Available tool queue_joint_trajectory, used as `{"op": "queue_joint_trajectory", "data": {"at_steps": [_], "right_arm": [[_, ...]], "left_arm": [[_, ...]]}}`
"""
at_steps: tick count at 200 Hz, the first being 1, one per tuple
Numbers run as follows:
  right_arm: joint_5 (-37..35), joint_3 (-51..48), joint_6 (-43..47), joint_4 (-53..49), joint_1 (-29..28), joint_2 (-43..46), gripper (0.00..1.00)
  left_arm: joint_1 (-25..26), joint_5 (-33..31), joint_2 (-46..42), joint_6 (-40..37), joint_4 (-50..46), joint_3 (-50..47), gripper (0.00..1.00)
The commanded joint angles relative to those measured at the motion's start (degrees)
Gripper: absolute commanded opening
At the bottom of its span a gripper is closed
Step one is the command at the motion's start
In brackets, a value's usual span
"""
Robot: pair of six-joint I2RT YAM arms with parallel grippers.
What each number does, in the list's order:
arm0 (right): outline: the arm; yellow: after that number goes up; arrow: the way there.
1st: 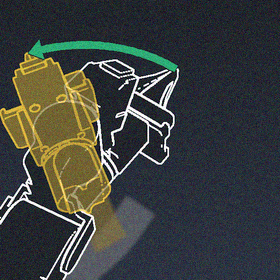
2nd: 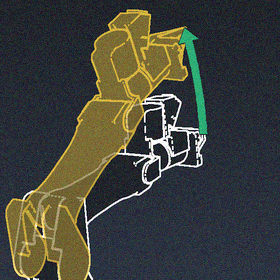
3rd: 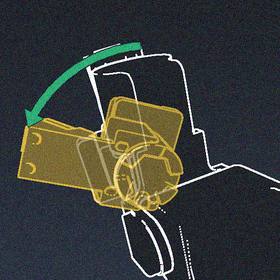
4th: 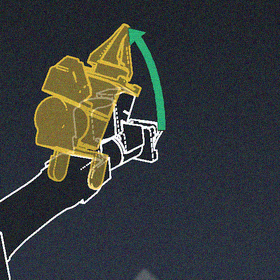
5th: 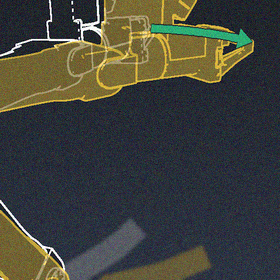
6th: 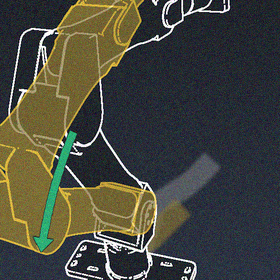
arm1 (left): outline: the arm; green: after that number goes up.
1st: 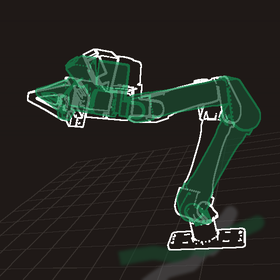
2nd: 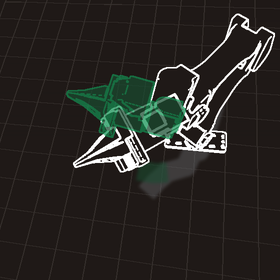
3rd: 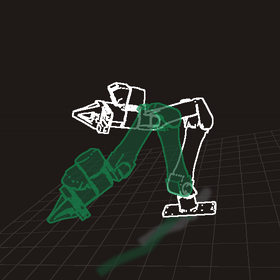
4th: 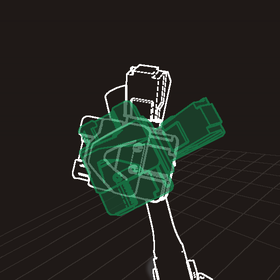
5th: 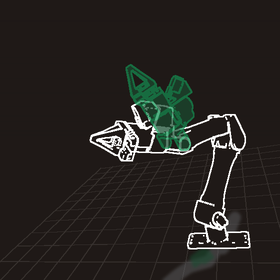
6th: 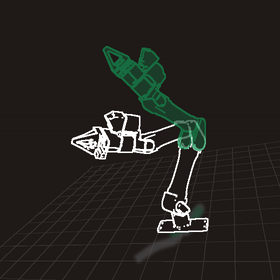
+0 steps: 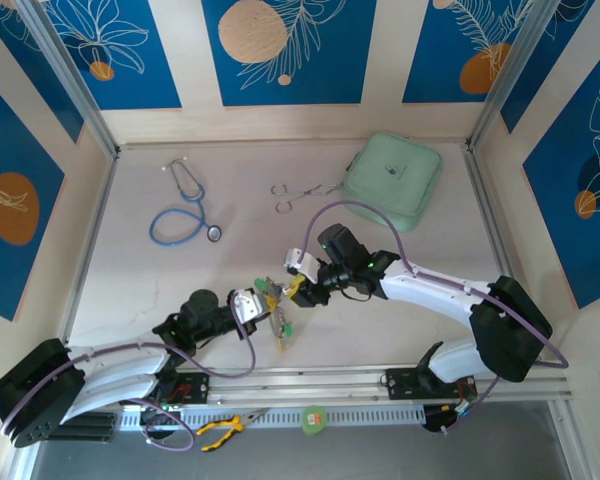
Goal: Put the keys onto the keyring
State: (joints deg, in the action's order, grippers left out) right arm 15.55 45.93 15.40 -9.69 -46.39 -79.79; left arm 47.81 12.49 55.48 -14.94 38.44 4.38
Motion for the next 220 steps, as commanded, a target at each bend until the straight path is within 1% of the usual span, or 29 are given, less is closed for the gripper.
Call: {"op": "queue_joint_trajectory", "data": {"at_steps": [1, 22, 57, 89, 123, 152, 173, 199, 220], "right_arm": [[-2.8, -0.6, 4.3, 2.0, -2.7, -0.9, 0.33], [-4.3, -1.7, 7.1, 5.7, -3.8, -1.3, 0.33], [-5.5, -5.0, 16.3, 10.3, -5.6, 0.0, 0.30], [-6.2, -7.6, 19.9, 10.0, -5.8, 3.1, 0.25], [-7.2, -8.4, 19.4, 10.1, -6.3, 4.4, 0.23], [-7.6, -8.7, 18.5, 12.6, -6.5, 4.3, 0.27], [-9.3, -8.5, 18.5, 14.4, -6.8, 3.1, 0.27], [-10.3, -8.6, 17.9, 16.3, -6.8, 2.2, 0.25], [-10.4, -9.1, 17.3, 17.8, -6.6, 2.1, 0.22]], "left_arm": [[0.0, 2.9, -1.0, -1.0, 5.1, -0.7, 0.00], [0.1, 4.1, -1.0, -0.6, 6.0, -0.9, 0.00], [0.1, 5.6, -1.5, 0.5, 6.5, -1.0, 0.00], [0.0, 5.6, -2.5, 0.7, 5.9, -0.9, 0.00], [0.1, 6.3, -2.0, 1.3, 7.0, -1.0, 0.00], [0.0, 7.1, -1.2, 2.6, 8.4, -1.1, 0.00], [0.0, 7.9, -0.7, 3.6, 9.0, -1.0, 0.00], [0.0, 8.6, -0.7, 4.5, 9.2, -1.0, 0.00], [0.0, 9.2, -0.6, 4.9, 9.0, -1.0, 0.00]]}}
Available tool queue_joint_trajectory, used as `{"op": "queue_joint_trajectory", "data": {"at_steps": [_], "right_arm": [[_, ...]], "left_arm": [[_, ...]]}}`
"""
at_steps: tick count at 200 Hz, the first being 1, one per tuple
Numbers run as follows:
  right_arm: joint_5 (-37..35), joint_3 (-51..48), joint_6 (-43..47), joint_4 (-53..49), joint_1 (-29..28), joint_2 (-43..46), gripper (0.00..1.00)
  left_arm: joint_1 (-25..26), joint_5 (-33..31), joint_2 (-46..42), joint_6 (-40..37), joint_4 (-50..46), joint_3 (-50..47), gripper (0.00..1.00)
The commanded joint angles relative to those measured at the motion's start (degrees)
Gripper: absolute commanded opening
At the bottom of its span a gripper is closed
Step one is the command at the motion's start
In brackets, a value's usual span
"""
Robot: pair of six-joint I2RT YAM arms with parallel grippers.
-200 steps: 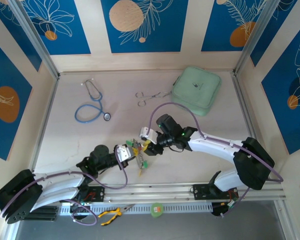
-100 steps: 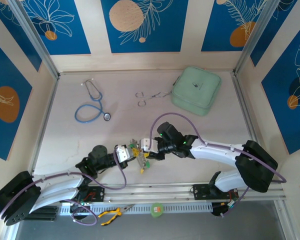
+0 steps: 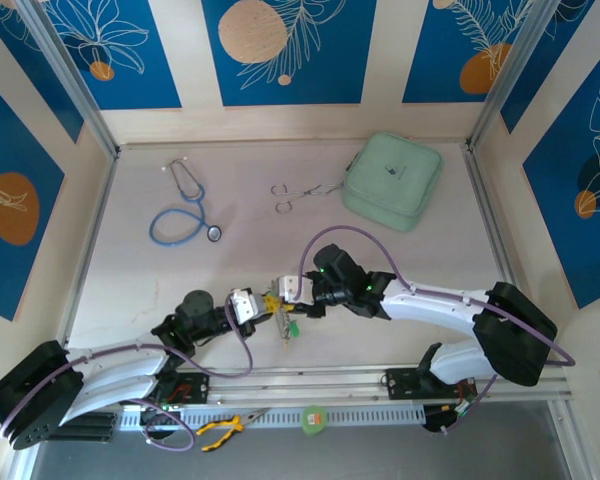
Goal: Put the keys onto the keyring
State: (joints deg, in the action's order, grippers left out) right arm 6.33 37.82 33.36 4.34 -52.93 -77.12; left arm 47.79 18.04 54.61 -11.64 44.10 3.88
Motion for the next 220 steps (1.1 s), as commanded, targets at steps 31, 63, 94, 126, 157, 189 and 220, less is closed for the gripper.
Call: {"op": "queue_joint_trajectory", "data": {"at_steps": [31, 63, 94, 126, 157, 189, 220], "right_arm": [[-0.9, -2.3, -1.8, 4.5, 1.4, 0.7, 0.14], [0.1, -3.1, -3.6, 4.6, 3.1, 1.5, 0.09], [1.2, -2.8, -5.5, 4.9, 3.4, 1.2, 0.13], [0.1, -1.7, -8.1, 2.5, 4.2, 1.1, 0.28], [4.0, -2.7, -14.5, 1.9, 9.2, 5.1, 0.32], [5.5, -2.6, -19.7, 0.1, 12.1, 7.2, 0.34], [4.0, -0.3, -22.0, -2.7, 12.4, 5.1, 0.33]], "left_arm": [[0.0, 3.4, 0.2, 1.5, 2.8, -0.5, 0.00], [0.0, 3.7, 0.4, 1.4, 2.6, -0.4, 0.00], [0.0, 4.1, 0.7, 0.7, 1.8, -0.1, 0.00], [0.0, 0.6, -0.5, -0.1, 0.4, -0.1, 0.00], [0.2, -5.5, -4.1, -0.8, -3.6, -0.1, 0.00], [0.0, -12.1, -9.3, -0.2, -9.4, 0.4, 0.00], [0.0, -19.3, -17.2, 1.0, -18.3, 1.0, 0.00]]}}
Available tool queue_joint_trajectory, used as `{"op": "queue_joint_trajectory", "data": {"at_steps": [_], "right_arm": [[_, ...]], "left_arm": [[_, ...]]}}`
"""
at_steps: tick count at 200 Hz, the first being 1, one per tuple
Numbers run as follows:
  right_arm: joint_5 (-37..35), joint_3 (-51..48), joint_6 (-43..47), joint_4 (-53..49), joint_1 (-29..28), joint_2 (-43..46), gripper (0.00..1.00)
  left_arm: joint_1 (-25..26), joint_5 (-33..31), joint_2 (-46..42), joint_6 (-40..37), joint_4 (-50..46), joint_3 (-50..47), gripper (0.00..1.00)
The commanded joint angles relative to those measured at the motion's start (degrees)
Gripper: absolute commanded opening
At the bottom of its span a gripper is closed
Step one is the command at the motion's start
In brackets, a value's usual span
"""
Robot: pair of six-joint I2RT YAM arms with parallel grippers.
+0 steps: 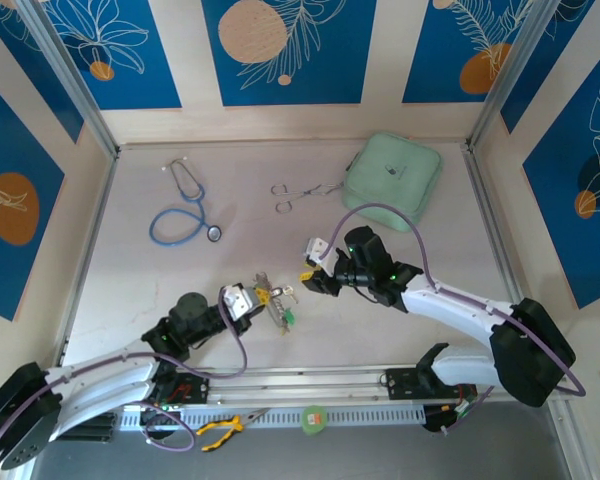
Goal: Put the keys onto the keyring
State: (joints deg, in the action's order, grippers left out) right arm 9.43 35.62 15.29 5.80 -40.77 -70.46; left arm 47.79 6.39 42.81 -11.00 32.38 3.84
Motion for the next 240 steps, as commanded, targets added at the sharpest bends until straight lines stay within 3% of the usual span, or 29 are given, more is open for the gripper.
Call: {"op": "queue_joint_trajectory", "data": {"at_steps": [1, 49, 70, 106, 126, 150, 182, 240], "right_arm": [[0.8, 2.0, -4.0, -4.3, 0.3, -1.7, 0.33], [-1.7, 11.1, 0.6, -12.6, -2.2, -11.3, 0.32], [-3.5, 15.0, 5.1, -15.2, -4.4, -16.7, 0.32], [-1.7, 24.7, 7.1, -22.6, -3.7, -27.2, 0.30], [2.5, 33.8, 3.1, -33.0, -2.0, -33.0, 0.26], [5.5, 36.7, 0.5, -37.8, -2.1, -35.3, 0.27], [5.0, 44.6, -4.9, -46.3, -1.2, -42.2, 0.29], [5.7, 47.5, -5.3, -47.0, -1.5, -46.0, 0.29]], "left_arm": [[0.0, -8.0, -5.7, 0.5, -6.8, 1.0, 0.00], [0.0, -21.0, -19.8, 4.5, -16.9, 0.4, 0.00], [0.1, -23.5, -22.9, 5.9, -19.6, 0.4, 0.00], [0.0, -22.4, -22.8, 5.7, -18.6, -0.1, 0.00], [0.0, -20.8, -21.8, 5.2, -18.3, 0.0, 0.00], [0.0, -19.2, -20.7, 4.8, -17.3, -0.4, 0.00], [0.0, -18.4, -19.0, 5.0, -15.3, -0.7, 0.00], [0.0, -17.3, -17.3, 4.8, -14.5, -0.5, 0.00]]}}
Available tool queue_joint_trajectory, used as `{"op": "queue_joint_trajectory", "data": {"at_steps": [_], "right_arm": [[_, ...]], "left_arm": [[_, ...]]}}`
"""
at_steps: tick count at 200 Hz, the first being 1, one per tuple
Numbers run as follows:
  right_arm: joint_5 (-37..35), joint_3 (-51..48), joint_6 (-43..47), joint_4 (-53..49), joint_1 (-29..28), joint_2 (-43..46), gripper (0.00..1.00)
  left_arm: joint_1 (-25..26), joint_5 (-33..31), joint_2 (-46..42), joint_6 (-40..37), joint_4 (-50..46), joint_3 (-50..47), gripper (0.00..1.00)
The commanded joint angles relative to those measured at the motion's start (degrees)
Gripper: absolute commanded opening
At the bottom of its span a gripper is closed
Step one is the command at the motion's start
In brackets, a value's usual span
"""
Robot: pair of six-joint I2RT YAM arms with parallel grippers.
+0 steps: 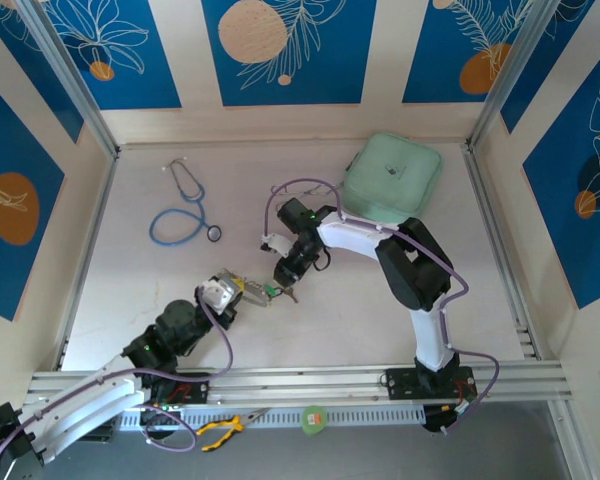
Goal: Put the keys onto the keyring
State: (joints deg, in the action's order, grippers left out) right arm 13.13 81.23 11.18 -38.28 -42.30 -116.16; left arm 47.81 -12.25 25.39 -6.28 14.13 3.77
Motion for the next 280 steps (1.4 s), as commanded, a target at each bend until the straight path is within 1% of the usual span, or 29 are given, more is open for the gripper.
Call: {"op": "queue_joint_trajectory", "data": {"at_steps": [1, 34, 107, 158, 204, 231, 261, 280], "right_arm": [[2.1, 1.9, -1.1, -2.9, 0.0, -0.4, 0.29], [2.6, 3.2, -0.6, -4.1, -0.6, -2.3, 0.29], [-0.1, 3.6, -0.7, -4.2, -0.9, -3.8, 0.31], [1.1, 3.5, 0.1, -5.3, -1.4, -4.4, 0.30], [1.8, 3.7, 0.1, -5.3, -1.4, -4.7, 0.21], [2.3, 3.7, 0.2, -5.5, -1.1, -4.7, 0.10], [3.7, 3.3, 0.1, -5.5, -0.6, -4.0, 0.00], [4.3, 2.2, -0.2, -5.0, -0.2, -2.6, 0.00]], "left_arm": [[0.0, 1.4, 0.1, 0.0, 3.8, -0.4, 0.00], [0.1, 1.4, 0.1, 0.0, 3.8, -0.4, 0.00], [0.1, 1.7, 0.3, -0.3, 3.9, -0.4, 0.00], [0.0, 1.9, 0.3, -0.5, 3.9, -0.4, 0.00], [0.0, 1.9, 0.2, -0.7, 3.8, -0.3, 0.00], [0.0, 1.9, 0.3, -0.7, 3.8, -0.2, 0.00], [0.0, 1.8, 0.3, -0.7, 3.5, -0.1, 0.00], [0.0, 2.1, 0.3, -0.8, 3.4, -0.1, 0.00]]}}
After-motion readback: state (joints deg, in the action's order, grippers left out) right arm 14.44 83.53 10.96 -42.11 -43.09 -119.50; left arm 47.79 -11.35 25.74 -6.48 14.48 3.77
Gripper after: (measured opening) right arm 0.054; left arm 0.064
